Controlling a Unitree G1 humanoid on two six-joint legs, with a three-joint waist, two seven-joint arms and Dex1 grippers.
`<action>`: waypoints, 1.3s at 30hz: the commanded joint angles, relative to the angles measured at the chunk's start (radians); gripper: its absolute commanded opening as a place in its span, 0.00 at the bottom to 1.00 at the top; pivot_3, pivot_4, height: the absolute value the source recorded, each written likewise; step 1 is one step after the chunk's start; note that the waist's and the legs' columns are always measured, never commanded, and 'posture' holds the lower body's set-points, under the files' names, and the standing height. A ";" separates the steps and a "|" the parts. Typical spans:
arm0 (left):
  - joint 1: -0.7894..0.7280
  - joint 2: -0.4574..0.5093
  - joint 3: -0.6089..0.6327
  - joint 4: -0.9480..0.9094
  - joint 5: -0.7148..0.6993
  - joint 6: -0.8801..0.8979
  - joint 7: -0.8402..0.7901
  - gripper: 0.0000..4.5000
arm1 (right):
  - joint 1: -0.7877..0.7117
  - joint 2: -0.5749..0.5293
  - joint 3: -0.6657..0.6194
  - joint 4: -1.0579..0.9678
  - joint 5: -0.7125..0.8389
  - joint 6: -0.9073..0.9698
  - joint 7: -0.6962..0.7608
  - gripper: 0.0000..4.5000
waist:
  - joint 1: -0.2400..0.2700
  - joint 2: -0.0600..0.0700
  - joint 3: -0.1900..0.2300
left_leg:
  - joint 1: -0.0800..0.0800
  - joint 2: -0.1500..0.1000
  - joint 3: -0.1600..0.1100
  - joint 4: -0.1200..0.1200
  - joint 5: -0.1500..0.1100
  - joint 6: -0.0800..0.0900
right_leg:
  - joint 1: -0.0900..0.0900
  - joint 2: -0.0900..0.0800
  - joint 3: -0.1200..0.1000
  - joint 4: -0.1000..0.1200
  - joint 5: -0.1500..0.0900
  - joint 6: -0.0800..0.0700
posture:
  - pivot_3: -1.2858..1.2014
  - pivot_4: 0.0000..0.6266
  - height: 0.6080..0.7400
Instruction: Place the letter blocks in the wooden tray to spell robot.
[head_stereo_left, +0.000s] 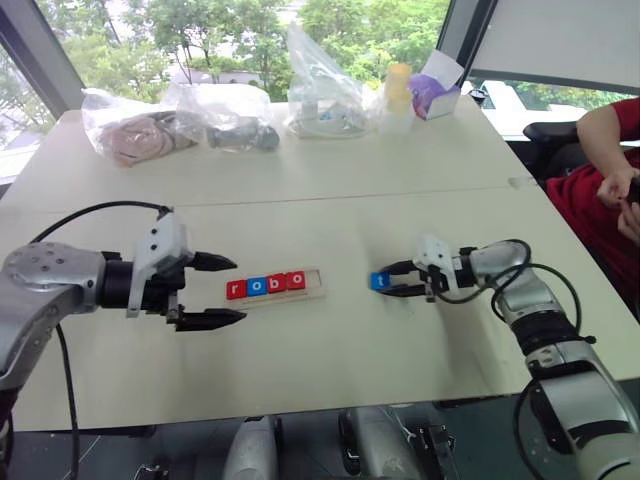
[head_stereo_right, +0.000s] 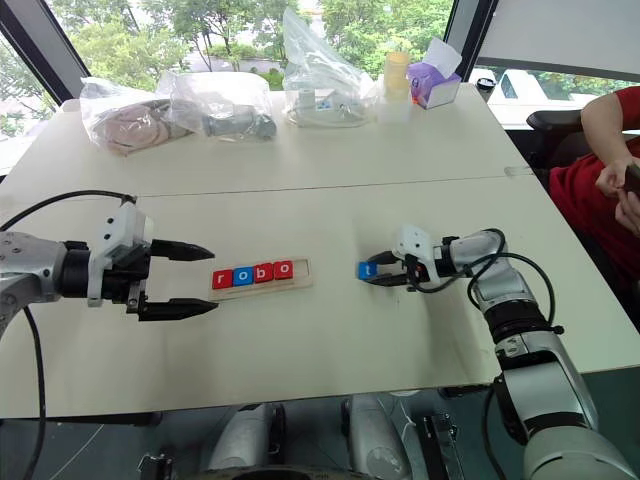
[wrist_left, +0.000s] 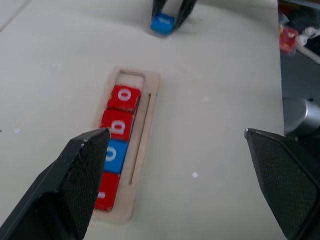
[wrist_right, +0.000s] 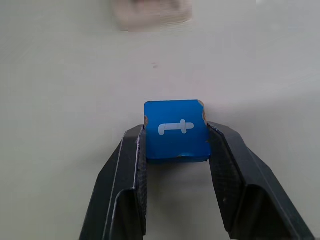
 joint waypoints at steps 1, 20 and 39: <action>0.019 0.036 0.032 0.015 0.020 -0.041 -0.038 1.00 | -0.059 0.041 0.012 -0.137 0.017 0.143 -0.050 0.25 | 0.005 0.000 0.000 | 0.000 0.000 0.000 0.000 0.000 0.000 | 0.000 0.000 0.000 0.000 0.000 0.000 | 0.52 0.24 1.00; 0.115 0.021 0.089 -0.008 0.033 -0.054 0.025 1.00 | -0.173 0.173 0.190 -0.008 -0.150 0.081 -0.092 0.25 | 0.005 0.000 0.000 | -0.004 0.000 0.001 0.000 0.000 0.000 | -0.003 -0.001 -0.001 -0.001 0.000 0.000 | 0.52 0.24 1.00; 0.130 -0.016 0.069 -0.037 0.033 -0.047 0.086 1.00 | -0.200 0.241 0.188 0.091 -0.178 0.019 -0.118 0.25 | 0.004 0.000 0.000 | -0.004 0.000 0.001 0.000 0.000 0.000 | -0.003 -0.001 -0.001 -0.001 0.000 0.000 | 0.52 0.24 1.00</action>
